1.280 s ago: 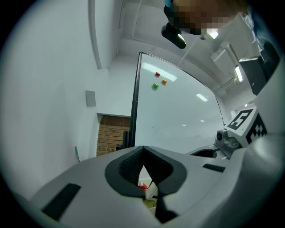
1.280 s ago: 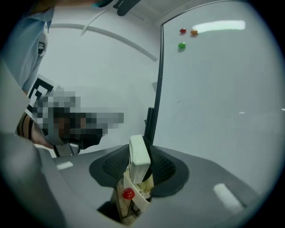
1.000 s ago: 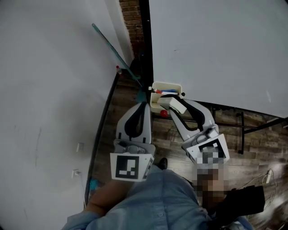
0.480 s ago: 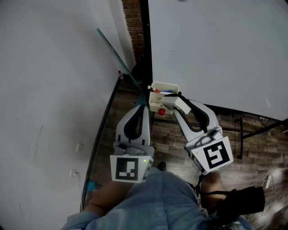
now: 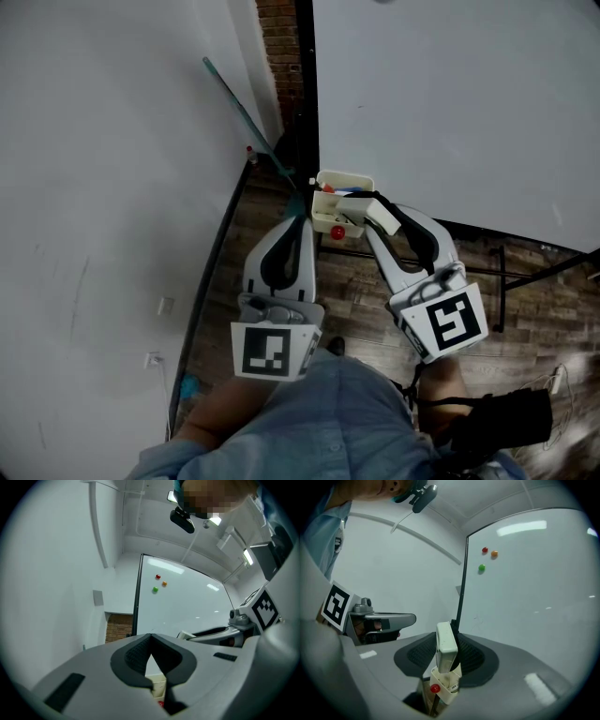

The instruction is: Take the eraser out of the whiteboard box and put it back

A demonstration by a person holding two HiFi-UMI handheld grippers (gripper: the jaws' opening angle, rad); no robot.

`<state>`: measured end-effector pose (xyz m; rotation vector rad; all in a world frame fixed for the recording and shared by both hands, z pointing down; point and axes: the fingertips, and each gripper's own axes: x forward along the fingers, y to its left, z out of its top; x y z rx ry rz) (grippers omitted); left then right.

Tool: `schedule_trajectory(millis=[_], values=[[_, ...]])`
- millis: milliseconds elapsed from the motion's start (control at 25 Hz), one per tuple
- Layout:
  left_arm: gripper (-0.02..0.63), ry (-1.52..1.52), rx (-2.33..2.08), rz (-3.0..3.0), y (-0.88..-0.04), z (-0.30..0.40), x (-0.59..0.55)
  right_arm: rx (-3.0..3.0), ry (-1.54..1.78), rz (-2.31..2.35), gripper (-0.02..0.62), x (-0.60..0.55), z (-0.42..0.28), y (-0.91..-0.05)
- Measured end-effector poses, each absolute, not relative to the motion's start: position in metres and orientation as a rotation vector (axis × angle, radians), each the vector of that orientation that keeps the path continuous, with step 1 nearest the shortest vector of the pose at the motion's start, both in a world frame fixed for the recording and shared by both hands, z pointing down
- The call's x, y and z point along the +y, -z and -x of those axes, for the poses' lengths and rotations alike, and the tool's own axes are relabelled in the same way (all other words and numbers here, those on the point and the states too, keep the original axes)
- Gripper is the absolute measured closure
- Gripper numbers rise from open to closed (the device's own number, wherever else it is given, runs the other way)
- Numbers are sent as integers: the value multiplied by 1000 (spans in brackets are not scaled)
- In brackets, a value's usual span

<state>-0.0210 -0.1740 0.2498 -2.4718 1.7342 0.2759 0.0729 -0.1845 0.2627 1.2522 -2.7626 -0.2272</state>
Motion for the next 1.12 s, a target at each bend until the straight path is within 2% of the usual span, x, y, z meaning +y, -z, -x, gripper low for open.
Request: schedule_trajectory(millis=[1120], values=[[601, -225, 1779, 2591, -288, 49, -250, -2645, 36, -1116, 460, -251, -34, -335]])
